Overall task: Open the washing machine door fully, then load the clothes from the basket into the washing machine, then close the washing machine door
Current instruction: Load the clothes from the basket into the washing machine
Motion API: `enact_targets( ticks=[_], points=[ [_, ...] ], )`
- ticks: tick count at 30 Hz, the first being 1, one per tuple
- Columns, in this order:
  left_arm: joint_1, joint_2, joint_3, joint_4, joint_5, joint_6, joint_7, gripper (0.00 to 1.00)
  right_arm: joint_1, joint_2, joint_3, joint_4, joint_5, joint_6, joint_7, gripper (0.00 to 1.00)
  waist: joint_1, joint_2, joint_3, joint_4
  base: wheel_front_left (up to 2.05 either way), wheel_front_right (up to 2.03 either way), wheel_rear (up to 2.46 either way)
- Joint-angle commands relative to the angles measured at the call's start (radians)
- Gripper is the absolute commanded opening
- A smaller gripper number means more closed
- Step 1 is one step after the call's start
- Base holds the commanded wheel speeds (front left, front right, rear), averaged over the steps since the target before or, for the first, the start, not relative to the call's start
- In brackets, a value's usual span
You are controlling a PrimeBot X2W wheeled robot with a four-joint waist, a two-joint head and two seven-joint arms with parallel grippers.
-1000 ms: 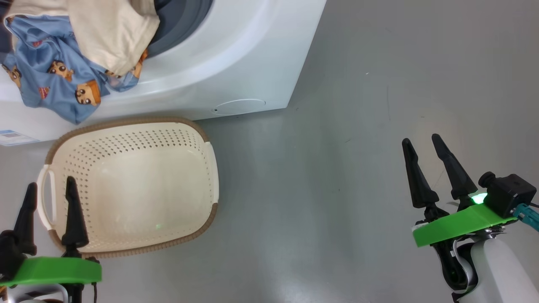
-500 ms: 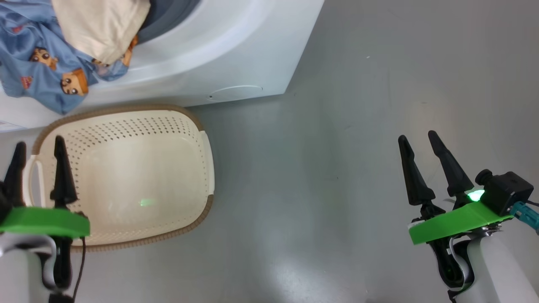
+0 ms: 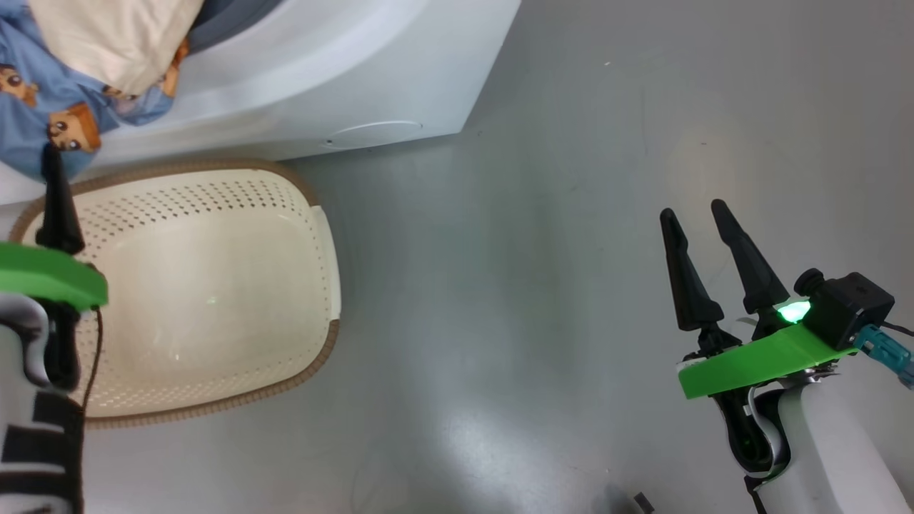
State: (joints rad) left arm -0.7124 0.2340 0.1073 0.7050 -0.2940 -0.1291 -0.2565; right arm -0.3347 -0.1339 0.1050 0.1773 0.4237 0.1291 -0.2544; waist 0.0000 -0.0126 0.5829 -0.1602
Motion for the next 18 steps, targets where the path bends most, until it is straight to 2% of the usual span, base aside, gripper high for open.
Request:
enact_targets(
  ticks=[1, 8, 18],
  points=[
    [-0.018, 0.054, 0.009, 0.003, -0.007, -0.002, -0.005, 1.00, 0.008, 0.000, 0.023, -0.022, -0.006, 0.002, -0.007, 1.00, 0.0000, 0.0000, 0.006, -0.010, 0.00, 0.00, 0.00],
    [-0.108, 0.095, -0.055, 0.111, -0.040, -0.002, -0.005, 1.00, 0.006, 0.005, 0.039, -0.022, -0.004, 0.002, -0.007, 1.00, 0.0000, 0.0000, 0.011, -0.034, 0.00, 0.00, 0.00],
    [-0.165, 0.126, -0.134, 0.127, -0.104, -0.002, -0.005, 1.00, 0.009, 0.007, 0.048, -0.024, -0.004, 0.002, -0.007, 1.00, 0.0000, 0.0000, 0.009, -0.051, 0.00, 0.00, 0.00]
  ],
)
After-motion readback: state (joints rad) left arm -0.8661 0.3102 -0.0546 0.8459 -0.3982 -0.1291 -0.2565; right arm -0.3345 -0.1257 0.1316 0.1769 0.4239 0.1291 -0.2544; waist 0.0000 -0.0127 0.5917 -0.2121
